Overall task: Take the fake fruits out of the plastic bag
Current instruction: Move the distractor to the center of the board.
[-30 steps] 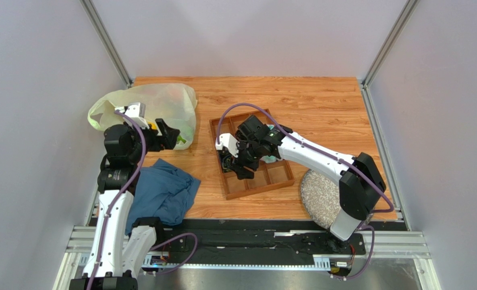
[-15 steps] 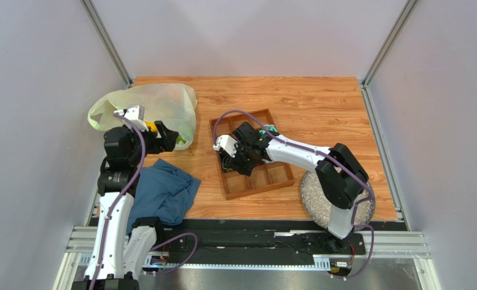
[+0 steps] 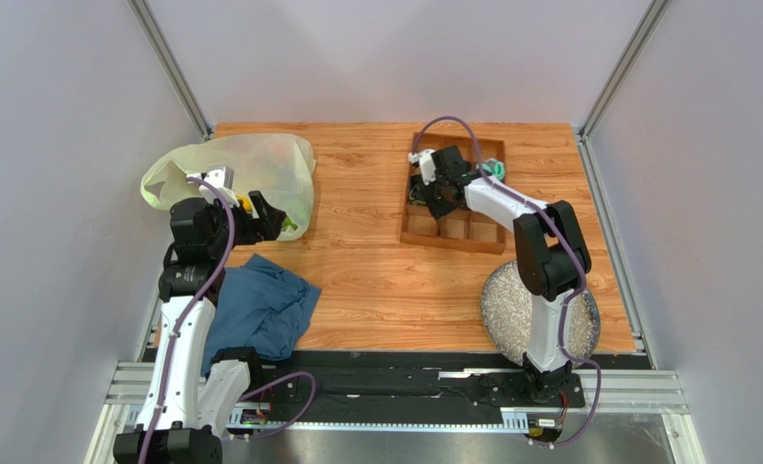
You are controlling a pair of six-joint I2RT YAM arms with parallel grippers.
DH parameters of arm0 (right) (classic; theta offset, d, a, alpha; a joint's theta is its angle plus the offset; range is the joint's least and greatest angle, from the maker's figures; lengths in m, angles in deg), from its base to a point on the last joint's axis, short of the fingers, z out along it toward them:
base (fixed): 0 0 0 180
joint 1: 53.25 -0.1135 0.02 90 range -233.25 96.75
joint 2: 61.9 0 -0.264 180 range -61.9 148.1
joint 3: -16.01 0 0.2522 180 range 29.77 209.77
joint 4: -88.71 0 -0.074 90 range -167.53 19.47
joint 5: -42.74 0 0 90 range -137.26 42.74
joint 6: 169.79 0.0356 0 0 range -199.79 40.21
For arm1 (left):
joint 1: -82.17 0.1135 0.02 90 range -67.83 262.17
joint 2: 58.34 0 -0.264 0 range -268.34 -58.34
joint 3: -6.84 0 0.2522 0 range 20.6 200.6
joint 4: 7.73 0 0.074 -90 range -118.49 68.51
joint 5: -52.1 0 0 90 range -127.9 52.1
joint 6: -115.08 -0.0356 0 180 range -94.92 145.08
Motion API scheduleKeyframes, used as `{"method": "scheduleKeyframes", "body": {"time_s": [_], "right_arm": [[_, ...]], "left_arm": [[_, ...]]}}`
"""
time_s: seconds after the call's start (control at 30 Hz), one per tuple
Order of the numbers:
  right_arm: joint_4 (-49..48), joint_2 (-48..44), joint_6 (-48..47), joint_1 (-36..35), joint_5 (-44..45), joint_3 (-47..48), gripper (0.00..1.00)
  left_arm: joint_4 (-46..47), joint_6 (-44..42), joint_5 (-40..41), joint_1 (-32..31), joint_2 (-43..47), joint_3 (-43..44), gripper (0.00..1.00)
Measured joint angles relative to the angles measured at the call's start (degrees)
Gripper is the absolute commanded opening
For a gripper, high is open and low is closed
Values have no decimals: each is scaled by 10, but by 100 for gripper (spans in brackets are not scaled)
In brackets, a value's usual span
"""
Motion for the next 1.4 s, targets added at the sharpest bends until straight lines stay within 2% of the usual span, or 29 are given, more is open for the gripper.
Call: {"method": "scheduleKeyframes", "body": {"time_s": [0.17,0.5,0.53,0.57,0.63,0.67,0.83,0.87,1.0,1.17,1.27,1.4], "right_arm": [[2,21,24,64,29,30,37],[10,82,4,130,43,118,39],[6,92,-6,142,46,132,42],[4,95,-11,147,46,136,49],[16,97,-26,161,43,141,53],[22,97,-33,165,40,144,59],[38,65,-35,160,3,145,81],[42,47,-32,152,-4,141,86],[47,-102,-19,66,-43,97,87],[22,-212,-17,-100,-104,80,78],[6,-196,-15,-186,-141,104,73],[1,-103,-6,-232,-150,159,72]], "left_arm": [[0,-2,0,3,-27,0,94],[1,-5,-5,4,-57,11,94],[1,-6,-5,4,-57,14,94],[1,-7,-5,4,-57,16,94],[-1,-12,-11,4,-57,25,95],[-4,-19,-21,4,-59,38,95],[-23,-70,-64,5,-71,168,97],[-29,-85,-59,7,-75,205,98],[-54,-145,14,28,-85,311,99],[-110,-178,121,110,-71,298,99],[-137,-189,186,133,-72,257,99],[-167,-196,254,141,-87,219,99]]}}
